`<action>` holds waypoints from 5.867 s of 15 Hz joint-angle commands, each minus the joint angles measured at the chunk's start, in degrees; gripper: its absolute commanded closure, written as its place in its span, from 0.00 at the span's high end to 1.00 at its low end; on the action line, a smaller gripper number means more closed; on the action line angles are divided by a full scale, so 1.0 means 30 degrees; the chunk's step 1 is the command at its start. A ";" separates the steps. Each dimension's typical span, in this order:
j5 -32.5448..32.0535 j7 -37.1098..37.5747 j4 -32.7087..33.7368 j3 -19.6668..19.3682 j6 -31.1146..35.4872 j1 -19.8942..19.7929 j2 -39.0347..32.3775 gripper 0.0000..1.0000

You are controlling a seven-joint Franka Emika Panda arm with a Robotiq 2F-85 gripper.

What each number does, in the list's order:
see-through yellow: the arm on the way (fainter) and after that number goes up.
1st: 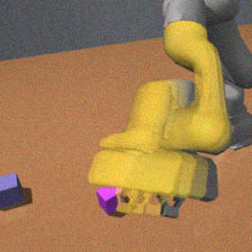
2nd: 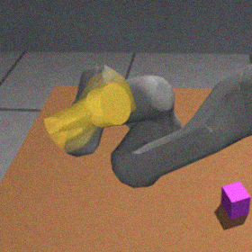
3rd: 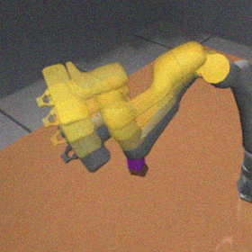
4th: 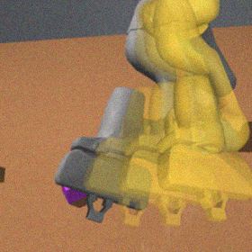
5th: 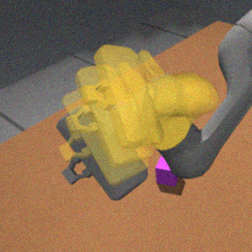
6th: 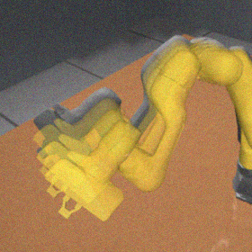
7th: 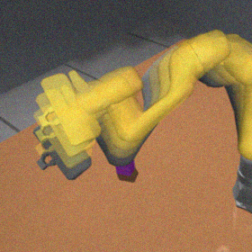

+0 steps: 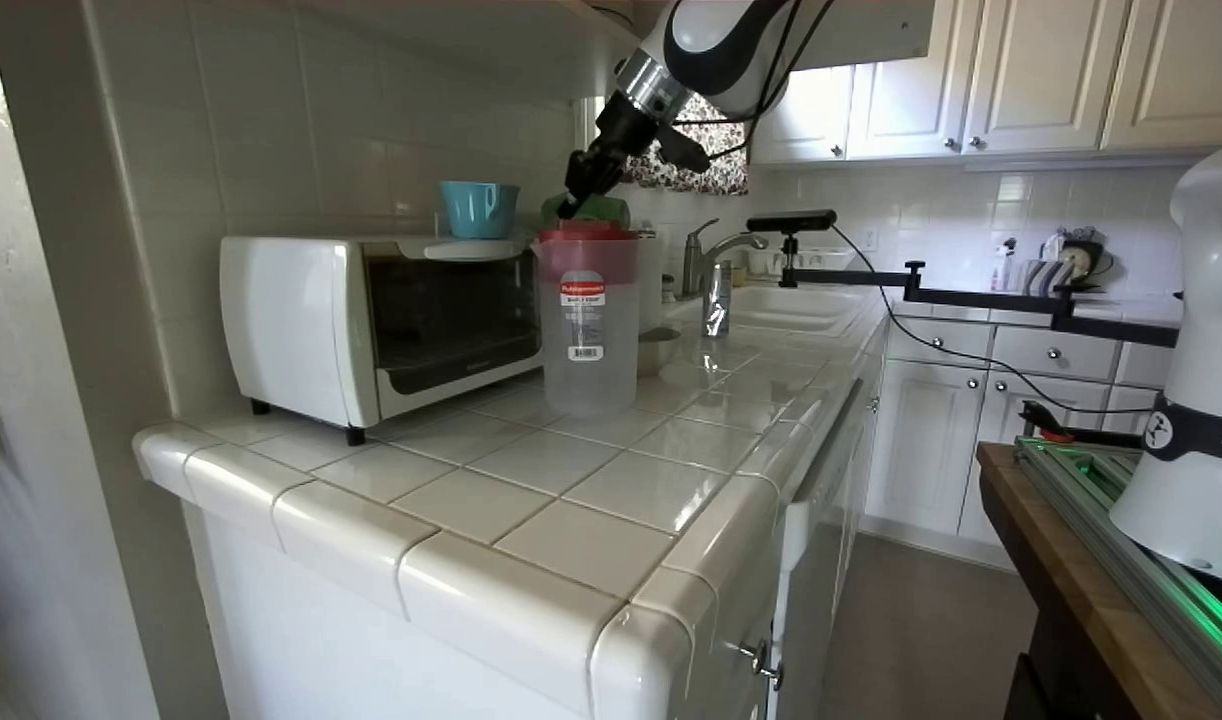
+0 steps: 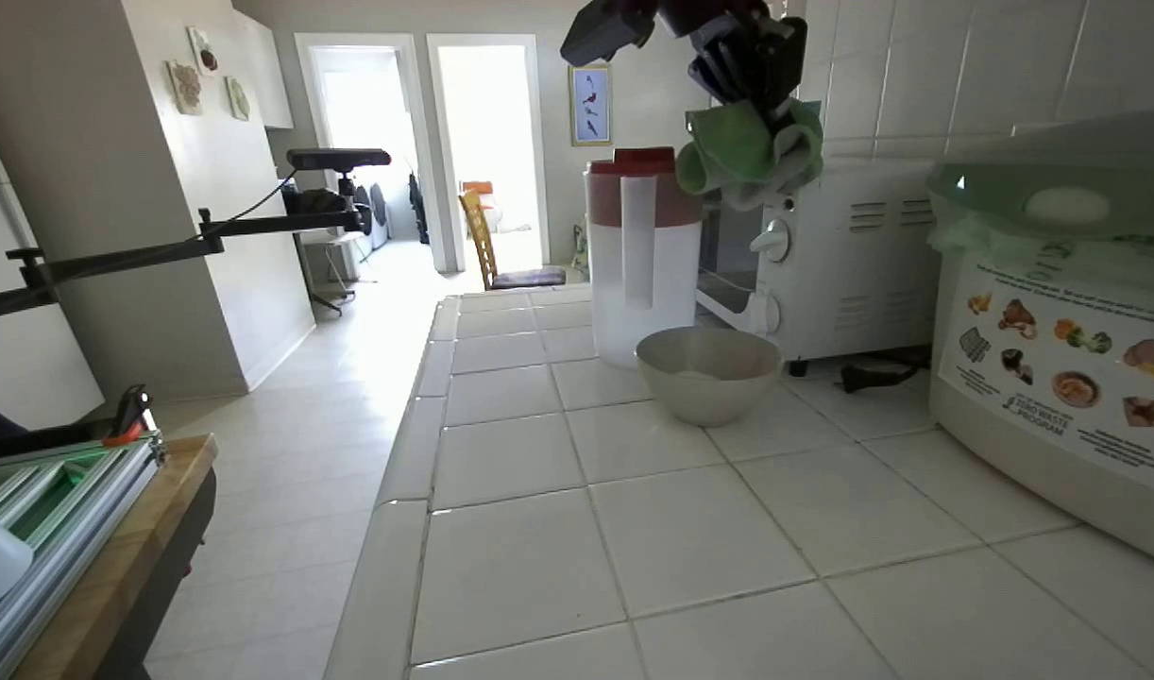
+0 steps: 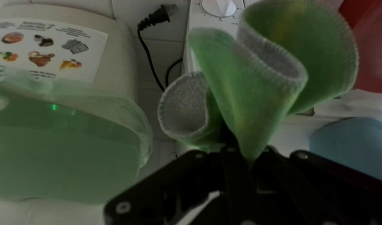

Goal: Use the green towel to wipe around the oven knobs

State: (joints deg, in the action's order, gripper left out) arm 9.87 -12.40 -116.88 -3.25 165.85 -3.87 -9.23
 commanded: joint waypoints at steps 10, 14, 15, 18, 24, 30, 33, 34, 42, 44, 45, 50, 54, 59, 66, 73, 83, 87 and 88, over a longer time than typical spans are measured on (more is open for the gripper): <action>0.0277 -0.0674 0.0052 0.0257 -0.0707 -0.0881 -0.0819 0.01; 0.0323 -0.0450 -0.0262 0.0249 -0.2025 -0.1080 -0.0687 0.01; 0.0316 -0.0423 -0.0283 0.0247 -0.2391 -0.1134 -0.0864 0.01; 0.0155 -0.0439 -0.0178 0.0546 -0.2734 -0.1356 -0.1422 0.01; 0.0482 -0.0890 -0.0266 0.1162 -0.2665 -0.1301 -0.1178 0.01; 0.0708 -0.1113 -0.0405 0.1802 -0.2422 -0.1150 -0.0233 0.01; 0.0456 -0.0748 -0.0206 0.1573 -0.2442 -0.1129 -0.0198 0.01; 0.0310 -0.0578 -0.0147 0.1414 -0.2424 -0.1157 -0.0306 0.01; -0.0638 0.0236 -0.0051 0.0341 -0.2514 -0.1274 -0.1229 0.01; -0.0401 -0.0083 -0.0164 0.0552 -0.2470 -0.1286 -0.1079 0.01; -0.0312 -0.0265 -0.0293 0.0684 -0.2398 -0.1251 -0.0855 0.01; 0.0031 -0.0452 -0.0422 0.1223 -0.2250 -0.1147 -0.0346 0.01; -0.0605 0.0522 0.0004 0.0343 -0.2220 -0.1358 -0.0870 0.01; -0.0792 0.0639 -0.0231 -0.0102 -0.2218 -0.1419 -0.0756 0.01; -0.0388 0.0199 -0.0482 0.0990 -0.2267 -0.1015 -0.0625 0.01; -0.1278 0.1865 0.0445 -0.0794 -0.2212 -0.1486 -0.1150 0.01; -0.1144 0.1717 0.0125 0.0132 -0.2187 -0.0933 -0.1049 0.01; -0.1206 0.2264 0.0768 -0.0610 -0.2134 -0.1284 -0.1020 0.01; -0.1122 0.2161 0.0781 -0.0595 -0.2047 -0.1331 -0.0879 0.01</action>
State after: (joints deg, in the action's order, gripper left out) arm 7.21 -7.18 -115.70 -4.97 159.19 -7.61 -12.01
